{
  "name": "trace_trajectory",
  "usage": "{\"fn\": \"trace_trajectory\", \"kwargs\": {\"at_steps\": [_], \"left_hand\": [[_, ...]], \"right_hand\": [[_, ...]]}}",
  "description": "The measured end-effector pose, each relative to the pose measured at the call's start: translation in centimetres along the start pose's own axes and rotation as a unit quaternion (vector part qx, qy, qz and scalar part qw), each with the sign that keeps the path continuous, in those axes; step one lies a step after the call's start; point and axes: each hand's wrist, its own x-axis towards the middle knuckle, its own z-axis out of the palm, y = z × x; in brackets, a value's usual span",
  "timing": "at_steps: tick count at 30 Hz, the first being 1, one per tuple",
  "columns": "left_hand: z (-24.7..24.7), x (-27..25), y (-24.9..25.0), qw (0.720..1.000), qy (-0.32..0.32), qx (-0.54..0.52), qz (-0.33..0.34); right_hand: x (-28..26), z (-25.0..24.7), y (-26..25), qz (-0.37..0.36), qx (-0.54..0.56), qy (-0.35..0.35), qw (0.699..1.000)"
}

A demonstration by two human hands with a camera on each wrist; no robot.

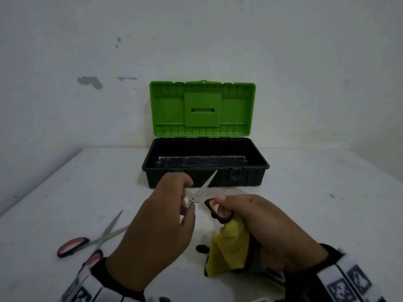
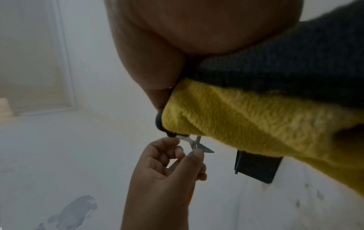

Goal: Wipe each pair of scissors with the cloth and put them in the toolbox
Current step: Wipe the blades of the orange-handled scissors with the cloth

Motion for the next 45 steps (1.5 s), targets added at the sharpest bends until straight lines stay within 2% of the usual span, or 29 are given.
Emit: {"fn": "trace_trajectory", "kwargs": {"at_steps": [3, 5, 7, 9, 10, 11, 13, 15, 18, 20, 22, 26, 28, 31, 34, 40, 45], "left_hand": [[-0.9, -0.3, 0.4, 0.986, -0.004, -0.068, -0.150], [-1.5, -0.3, 0.6, 0.966, -0.045, -0.101, -0.234], [-2.0, -0.1, 0.7, 0.930, -0.105, -0.185, -0.300], [-2.4, 0.0, 0.8, 0.891, -0.150, -0.275, -0.330], [-2.5, 0.0, 0.9, 0.880, -0.164, -0.299, -0.330], [-2.5, 0.0, 0.9, 0.882, -0.168, -0.298, -0.324], [-2.2, -0.1, 0.8, 0.917, -0.142, -0.237, -0.287], [-1.9, -0.4, 0.8, 0.951, -0.098, -0.165, -0.243], [-1.8, -0.6, 0.8, 0.966, -0.054, -0.127, -0.219], [-1.7, -0.7, 0.7, 0.969, -0.040, -0.112, -0.214], [-1.5, -0.7, 0.6, 0.975, -0.030, -0.080, -0.206], [-0.9, -0.6, 0.9, 0.979, -0.040, -0.018, -0.197], [-0.7, -0.6, 1.2, 0.980, -0.048, -0.011, -0.194], [-0.7, -0.6, 2.1, 0.975, -0.072, 0.000, -0.208], [-0.7, -0.4, 2.8, 0.969, -0.095, 0.040, -0.222], [-0.8, -0.4, 2.9, 0.969, -0.092, 0.057, -0.220], [-0.6, -0.5, 2.3, 0.975, -0.080, 0.067, -0.198]], "right_hand": [[-0.5, 0.0, 0.5, -0.037, -0.039, 0.010, 0.998], [-0.8, 0.0, 0.7, -0.068, -0.090, 0.014, 0.994], [-1.1, 0.1, 1.1, -0.107, -0.132, 0.022, 0.985], [-1.1, 0.2, 1.4, -0.144, -0.159, 0.020, 0.977], [-1.1, 0.4, 1.6, -0.155, -0.167, 0.013, 0.974], [-1.1, 0.4, 1.8, -0.165, -0.178, 0.005, 0.970], [-1.3, 0.5, 2.0, -0.179, -0.199, -0.009, 0.964], [-1.5, 0.3, 2.1, -0.160, -0.195, -0.021, 0.968], [-1.6, -1.3, 2.3, -0.087, -0.115, -0.013, 0.990], [-1.4, -2.7, 2.2, -0.076, -0.088, 0.036, 0.993], [-1.1, -3.6, 1.8, -0.097, -0.067, 0.067, 0.991], [-0.8, -3.4, 0.7, -0.210, -0.071, 0.106, 0.969], [-0.8, -2.6, 0.5, -0.236, -0.038, 0.130, 0.962], [-0.8, -0.7, 0.6, -0.235, -0.018, 0.121, 0.964], [-0.7, 1.2, 1.2, -0.230, -0.046, 0.117, 0.965], [0.1, 2.5, 2.5, -0.240, -0.105, 0.169, 0.950], [0.2, 3.0, 2.9, -0.183, -0.074, 0.168, 0.966]]}}
